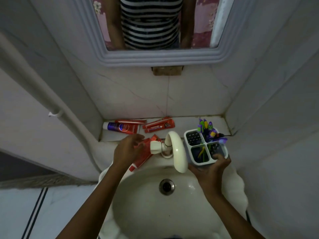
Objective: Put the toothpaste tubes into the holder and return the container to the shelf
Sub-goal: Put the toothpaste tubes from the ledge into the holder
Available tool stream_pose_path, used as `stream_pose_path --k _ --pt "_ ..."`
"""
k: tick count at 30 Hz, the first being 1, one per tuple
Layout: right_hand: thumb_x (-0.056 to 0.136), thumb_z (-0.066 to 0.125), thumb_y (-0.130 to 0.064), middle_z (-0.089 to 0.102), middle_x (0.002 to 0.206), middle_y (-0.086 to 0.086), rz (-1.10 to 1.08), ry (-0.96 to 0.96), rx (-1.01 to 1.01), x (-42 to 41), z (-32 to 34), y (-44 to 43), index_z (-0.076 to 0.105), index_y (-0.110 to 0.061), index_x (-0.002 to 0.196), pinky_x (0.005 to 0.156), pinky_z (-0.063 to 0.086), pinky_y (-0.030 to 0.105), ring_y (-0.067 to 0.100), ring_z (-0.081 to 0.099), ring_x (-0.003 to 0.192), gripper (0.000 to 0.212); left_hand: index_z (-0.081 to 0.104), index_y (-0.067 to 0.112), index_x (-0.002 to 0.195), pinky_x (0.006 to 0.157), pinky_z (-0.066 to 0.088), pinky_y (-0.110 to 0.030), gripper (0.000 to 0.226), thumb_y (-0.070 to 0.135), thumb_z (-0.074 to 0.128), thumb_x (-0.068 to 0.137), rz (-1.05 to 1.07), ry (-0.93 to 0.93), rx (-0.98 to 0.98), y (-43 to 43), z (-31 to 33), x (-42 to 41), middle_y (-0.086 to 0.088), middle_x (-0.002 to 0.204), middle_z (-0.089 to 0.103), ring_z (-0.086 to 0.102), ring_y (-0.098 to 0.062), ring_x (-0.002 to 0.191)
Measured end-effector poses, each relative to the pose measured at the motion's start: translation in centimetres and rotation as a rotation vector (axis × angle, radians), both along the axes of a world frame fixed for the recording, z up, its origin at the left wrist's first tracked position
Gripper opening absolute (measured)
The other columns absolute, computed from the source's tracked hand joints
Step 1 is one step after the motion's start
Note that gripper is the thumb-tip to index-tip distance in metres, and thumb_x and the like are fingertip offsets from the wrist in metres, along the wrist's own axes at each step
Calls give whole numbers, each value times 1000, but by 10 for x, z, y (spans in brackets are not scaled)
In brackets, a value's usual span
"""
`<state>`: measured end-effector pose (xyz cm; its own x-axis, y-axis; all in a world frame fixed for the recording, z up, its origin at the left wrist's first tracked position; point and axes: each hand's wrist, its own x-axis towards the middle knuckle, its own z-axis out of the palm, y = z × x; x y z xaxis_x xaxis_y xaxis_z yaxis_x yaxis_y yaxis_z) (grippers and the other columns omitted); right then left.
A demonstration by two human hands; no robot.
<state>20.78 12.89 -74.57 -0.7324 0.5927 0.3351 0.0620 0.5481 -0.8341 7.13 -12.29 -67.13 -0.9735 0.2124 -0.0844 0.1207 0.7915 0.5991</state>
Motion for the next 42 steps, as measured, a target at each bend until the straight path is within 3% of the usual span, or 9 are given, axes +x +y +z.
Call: stream_pose_path --k 5,11,16,23,28,32,37,40,42 --pt "55 84 -52 35 131 30 34 44 -28 1 -1 2 35 -14 111 100 42 4 27 46 120 84 67 24 112 75 57 -32 40 47 69 80 -24 -88 -271 -10 -24 7 2 104 73 69 -16 85" --pt "50 97 -32 35 129 32 39 42 -13 1 -2 4 36 -9 115 98 40 0 17 41 118 92 62 20 115 78 56 -33 56 50 74 69 -47 -20 -338 11 -50 8 -2 105 72 69 -20 91" --pt "54 88 -45 32 134 28 25 31 -42 2 -2 1 34 -18 120 97 52 26 28 46 123 91 60 21 104 60 54 -26 29 34 72 81 78 -71 -192 1 -35 5 3 83 70 65 -11 62" --pt "57 83 -59 30 140 24 19 18 -49 1 -5 -1 34 -15 125 98 55 34 35 50 125 95 65 17 95 58 49 -23 19 36 63 92 154 172 311 4 78 -6 3 80 70 67 -9 68" --pt "56 81 -65 31 141 23 21 6 -102 1 -5 -2 37 -7 128 98 55 28 36 50 124 102 68 11 103 73 61 -30 18 24 64 91 -59 -137 735 67 139 -18 -8 97 75 75 -18 85" --pt "56 82 -64 32 140 25 39 -7 -145 3 -1 -3 39 -6 130 97 42 1 28 46 123 103 70 12 90 72 63 -31 4 15 70 87 -359 -159 470 122 135 -23 -11 92 76 76 -19 81" --pt "64 74 -80 34 138 24 1 -40 -68 3 -3 -1 37 -2 131 93 58 41 37 50 121 109 70 3 88 84 59 -44 7 6 72 82 -477 -196 159 151 97 -30 -13 90 74 72 -26 86" --pt "64 73 -82 35 137 24 -1 -39 -59 3 -3 0 36 -8 130 91 60 42 36 51 119 106 76 13 91 82 57 -36 13 12 76 78 -582 -116 10 153 88 -38 2 82 69 65 -14 76" --pt "61 79 -74 36 138 24 8 -30 -90 3 -2 -1 37 -8 130 94 57 29 35 51 120 104 79 19 93 81 57 -34 17 20 79 77 -630 -67 -77 152 88 -42 9 84 70 68 -11 80"
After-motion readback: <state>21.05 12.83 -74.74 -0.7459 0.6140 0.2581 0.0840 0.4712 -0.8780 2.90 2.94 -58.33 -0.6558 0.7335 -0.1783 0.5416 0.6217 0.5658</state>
